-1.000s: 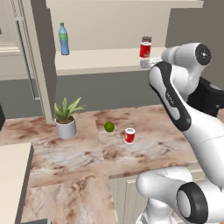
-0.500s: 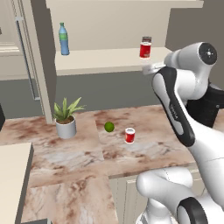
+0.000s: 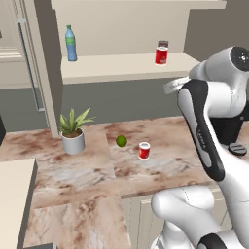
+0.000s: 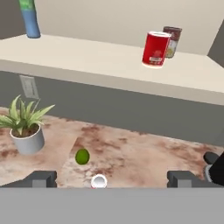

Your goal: Pick the cans from the counter and place them in their designated side in the cabinet.

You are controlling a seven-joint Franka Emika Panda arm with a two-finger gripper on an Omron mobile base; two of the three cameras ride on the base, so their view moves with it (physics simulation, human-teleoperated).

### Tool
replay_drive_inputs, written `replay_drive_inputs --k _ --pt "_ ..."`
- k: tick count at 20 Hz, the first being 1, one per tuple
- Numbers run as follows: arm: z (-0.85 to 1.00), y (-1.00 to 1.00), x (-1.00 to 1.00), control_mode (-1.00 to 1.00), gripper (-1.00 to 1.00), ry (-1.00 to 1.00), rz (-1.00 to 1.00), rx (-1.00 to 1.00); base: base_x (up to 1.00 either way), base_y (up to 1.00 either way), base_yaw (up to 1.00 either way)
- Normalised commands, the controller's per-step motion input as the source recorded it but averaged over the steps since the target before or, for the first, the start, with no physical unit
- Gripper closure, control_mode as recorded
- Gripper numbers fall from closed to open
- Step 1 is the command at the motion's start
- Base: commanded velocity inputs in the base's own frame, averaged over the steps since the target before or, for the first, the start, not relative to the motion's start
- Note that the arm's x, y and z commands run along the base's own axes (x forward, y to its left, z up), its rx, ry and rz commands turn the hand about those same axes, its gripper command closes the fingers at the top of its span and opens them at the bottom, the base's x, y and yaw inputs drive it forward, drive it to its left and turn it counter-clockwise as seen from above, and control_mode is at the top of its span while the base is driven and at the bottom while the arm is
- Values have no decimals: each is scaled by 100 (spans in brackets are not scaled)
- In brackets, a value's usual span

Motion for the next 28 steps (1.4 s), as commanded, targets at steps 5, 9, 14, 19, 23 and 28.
replay_drive_inputs --k 5,9,14,19,23,28 --pt "-21 4 -44 -100 -100 6 0 -2 0 0 0" --pt "-24 6 -27 -100 -100 6 0 -1 0 0 0" --pt "-30 10 -7 -100 -100 3 0 6 0 0 0" --pt "-25 10 -4 -100 -100 1 -1 9 0 0 0" --pt "-22 6 -6 -100 -100 7 -3 0 0 0 0" --pt "-24 9 -3 -100 -100 5 -3 0 0 0 0"
